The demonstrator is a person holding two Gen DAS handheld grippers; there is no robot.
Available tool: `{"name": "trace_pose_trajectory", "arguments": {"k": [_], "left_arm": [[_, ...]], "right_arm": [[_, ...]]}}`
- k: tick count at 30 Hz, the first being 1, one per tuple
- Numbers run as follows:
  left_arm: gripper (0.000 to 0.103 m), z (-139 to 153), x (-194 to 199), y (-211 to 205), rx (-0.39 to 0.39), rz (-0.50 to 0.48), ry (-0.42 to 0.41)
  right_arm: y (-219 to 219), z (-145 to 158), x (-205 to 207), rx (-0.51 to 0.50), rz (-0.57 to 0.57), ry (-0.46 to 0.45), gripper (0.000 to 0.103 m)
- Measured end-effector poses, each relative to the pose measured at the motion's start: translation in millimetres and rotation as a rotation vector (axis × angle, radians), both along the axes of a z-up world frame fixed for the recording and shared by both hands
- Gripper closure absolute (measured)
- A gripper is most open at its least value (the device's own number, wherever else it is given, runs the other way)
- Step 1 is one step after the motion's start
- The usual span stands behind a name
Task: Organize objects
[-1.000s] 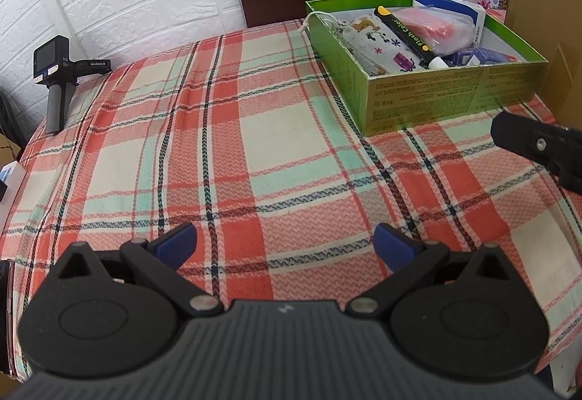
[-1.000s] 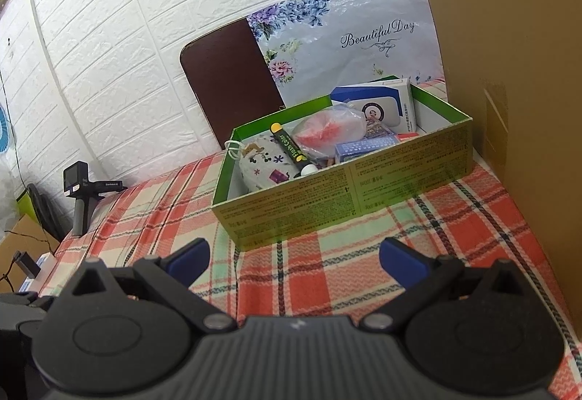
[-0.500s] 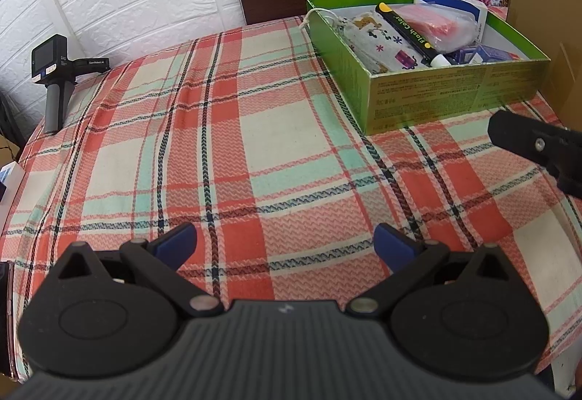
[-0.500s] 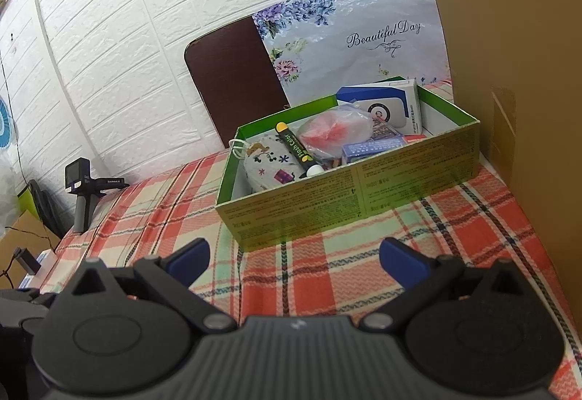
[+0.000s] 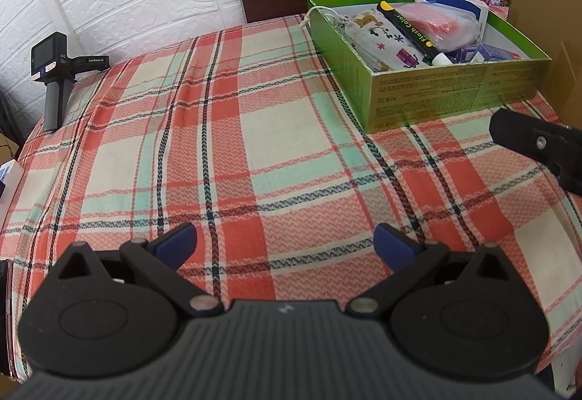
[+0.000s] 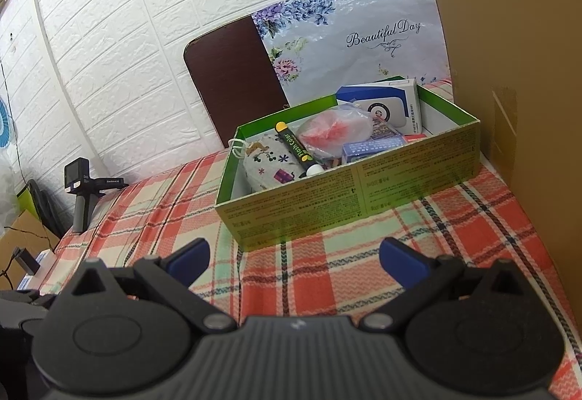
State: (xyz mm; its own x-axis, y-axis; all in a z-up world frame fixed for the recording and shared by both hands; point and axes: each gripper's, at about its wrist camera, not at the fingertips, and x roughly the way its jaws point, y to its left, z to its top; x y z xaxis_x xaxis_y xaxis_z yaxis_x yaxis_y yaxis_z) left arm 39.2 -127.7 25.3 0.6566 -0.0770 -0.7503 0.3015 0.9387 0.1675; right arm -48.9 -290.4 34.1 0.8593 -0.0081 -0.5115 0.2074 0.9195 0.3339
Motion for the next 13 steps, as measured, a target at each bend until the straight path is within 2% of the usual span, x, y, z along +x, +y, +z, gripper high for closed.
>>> {"name": "trace_pose_trajectory", "arguments": {"k": [7,13], "left_arm": [[0.000,-1.2,-0.6,-0.1,-0.005,0.001,0.005],[0.000,4.0,-5.8,-1.3,-0.033,-0.023,-0.026]], "right_arm": [[0.1,0.0,-0.1,0.000,0.000,0.000,0.000],[0.4,0.0,-0.1,-0.001,0.000,-0.001,0.000]]}}
